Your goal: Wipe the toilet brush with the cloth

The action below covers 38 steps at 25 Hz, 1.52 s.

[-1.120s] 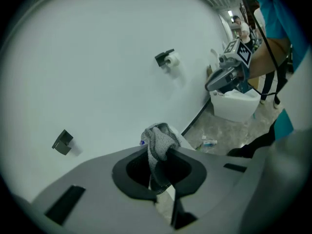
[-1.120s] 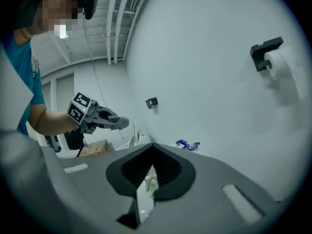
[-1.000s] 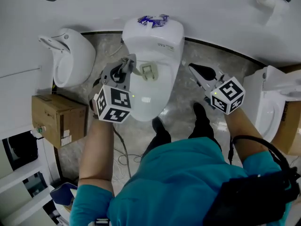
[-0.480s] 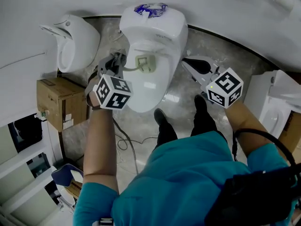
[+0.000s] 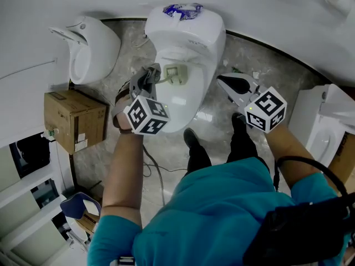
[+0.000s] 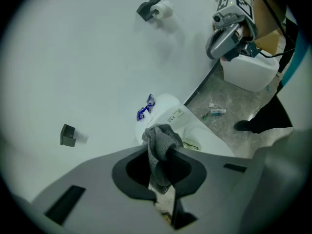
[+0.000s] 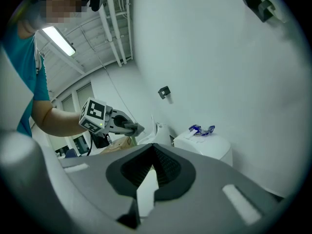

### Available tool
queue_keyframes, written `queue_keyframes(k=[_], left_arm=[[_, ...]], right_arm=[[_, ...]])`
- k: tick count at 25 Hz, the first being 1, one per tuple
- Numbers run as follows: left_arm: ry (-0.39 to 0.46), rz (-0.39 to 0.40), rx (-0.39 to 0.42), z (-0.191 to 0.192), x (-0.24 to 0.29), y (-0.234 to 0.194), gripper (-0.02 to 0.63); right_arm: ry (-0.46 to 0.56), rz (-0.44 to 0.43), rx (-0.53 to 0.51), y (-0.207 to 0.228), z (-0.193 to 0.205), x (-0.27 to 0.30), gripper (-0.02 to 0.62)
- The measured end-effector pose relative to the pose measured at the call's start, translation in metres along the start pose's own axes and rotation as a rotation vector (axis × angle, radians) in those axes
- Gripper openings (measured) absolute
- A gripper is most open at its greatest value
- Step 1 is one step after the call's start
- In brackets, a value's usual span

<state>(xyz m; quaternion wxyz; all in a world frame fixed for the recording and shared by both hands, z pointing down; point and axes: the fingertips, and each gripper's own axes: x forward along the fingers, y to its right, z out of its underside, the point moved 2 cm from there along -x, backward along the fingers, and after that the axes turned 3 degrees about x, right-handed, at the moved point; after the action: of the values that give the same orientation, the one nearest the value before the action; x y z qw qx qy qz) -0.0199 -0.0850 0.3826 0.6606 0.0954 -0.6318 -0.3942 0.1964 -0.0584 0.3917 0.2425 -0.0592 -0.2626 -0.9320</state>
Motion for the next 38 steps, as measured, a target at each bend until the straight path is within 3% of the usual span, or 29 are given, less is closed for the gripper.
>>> queue_keyframes(k=[38], left_arm=[[0.064,0.003,-0.013,0.018,0.044,0.076,0.038]], right_arm=[[-0.078,0.014,0.018,0.005,0.032,0.018,-0.003]])
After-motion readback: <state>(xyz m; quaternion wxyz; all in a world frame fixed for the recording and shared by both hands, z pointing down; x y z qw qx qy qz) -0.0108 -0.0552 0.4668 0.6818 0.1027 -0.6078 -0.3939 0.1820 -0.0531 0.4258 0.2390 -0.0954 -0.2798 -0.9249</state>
